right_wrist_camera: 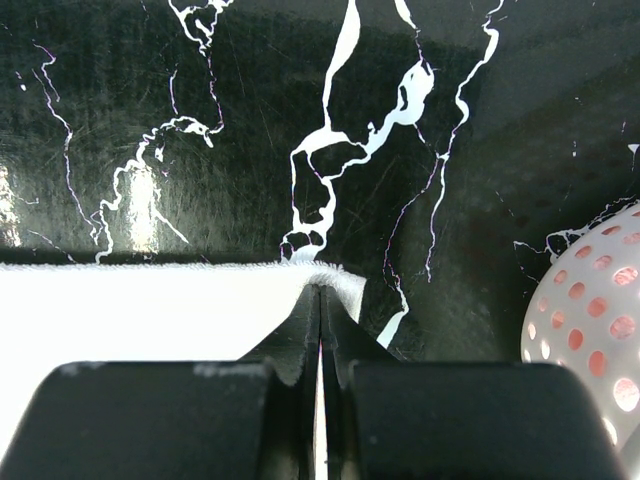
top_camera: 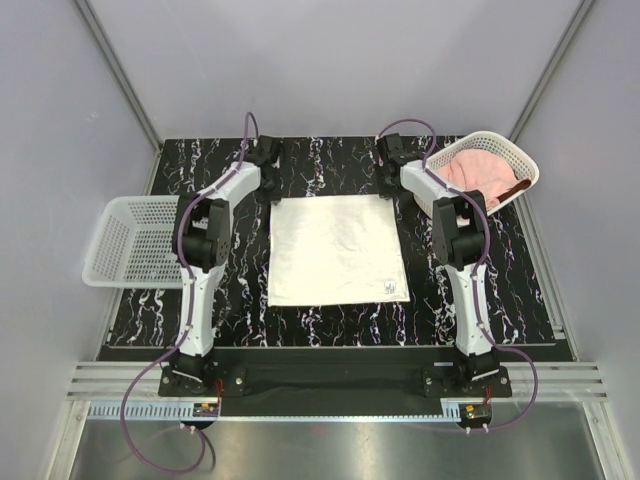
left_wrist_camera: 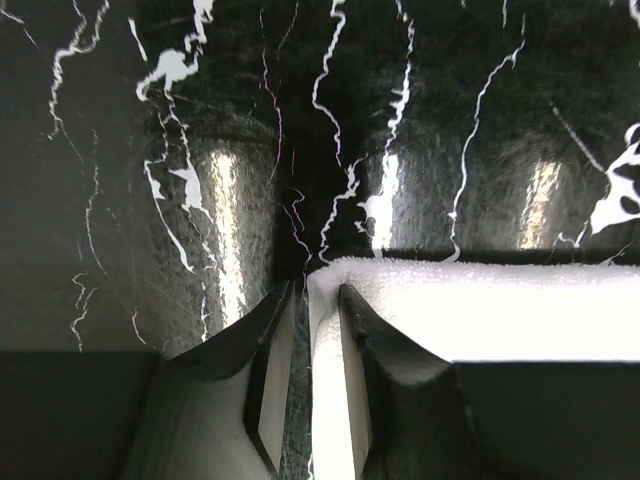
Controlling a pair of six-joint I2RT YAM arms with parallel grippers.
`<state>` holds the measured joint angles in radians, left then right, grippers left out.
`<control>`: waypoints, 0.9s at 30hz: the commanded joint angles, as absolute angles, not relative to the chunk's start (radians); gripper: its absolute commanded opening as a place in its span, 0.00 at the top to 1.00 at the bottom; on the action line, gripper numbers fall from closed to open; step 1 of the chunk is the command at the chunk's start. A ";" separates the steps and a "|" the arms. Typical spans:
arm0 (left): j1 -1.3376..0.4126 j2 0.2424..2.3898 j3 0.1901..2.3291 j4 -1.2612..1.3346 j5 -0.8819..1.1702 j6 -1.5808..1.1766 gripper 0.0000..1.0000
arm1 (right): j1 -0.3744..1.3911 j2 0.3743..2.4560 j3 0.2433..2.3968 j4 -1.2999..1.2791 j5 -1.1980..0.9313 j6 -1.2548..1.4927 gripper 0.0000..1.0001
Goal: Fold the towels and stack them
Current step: Fold the towel
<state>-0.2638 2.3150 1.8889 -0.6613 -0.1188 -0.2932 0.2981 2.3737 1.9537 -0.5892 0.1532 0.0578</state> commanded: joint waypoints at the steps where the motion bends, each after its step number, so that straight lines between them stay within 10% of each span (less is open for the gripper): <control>1: -0.261 2.344 1.933 -0.690 -0.173 -0.298 0.71 | 0.290 2.345 1.911 -0.600 0.143 0.060 1.00; 14: -0.259 2.278 1.968 -0.732 -0.186 -0.285 0.65 | 0.262 2.330 1.908 -0.607 0.083 0.051 0.99; 27: -0.195 2.206 1.991 -0.735 0.225 -0.006 0.49 | 0.175 2.256 2.021 -0.670 -0.357 -0.144 0.56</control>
<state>-0.2169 2.2501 1.9499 -0.7265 0.0948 -0.1036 0.1886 2.2654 1.9385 -0.6060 -0.2340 -0.0608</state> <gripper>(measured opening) 0.505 0.418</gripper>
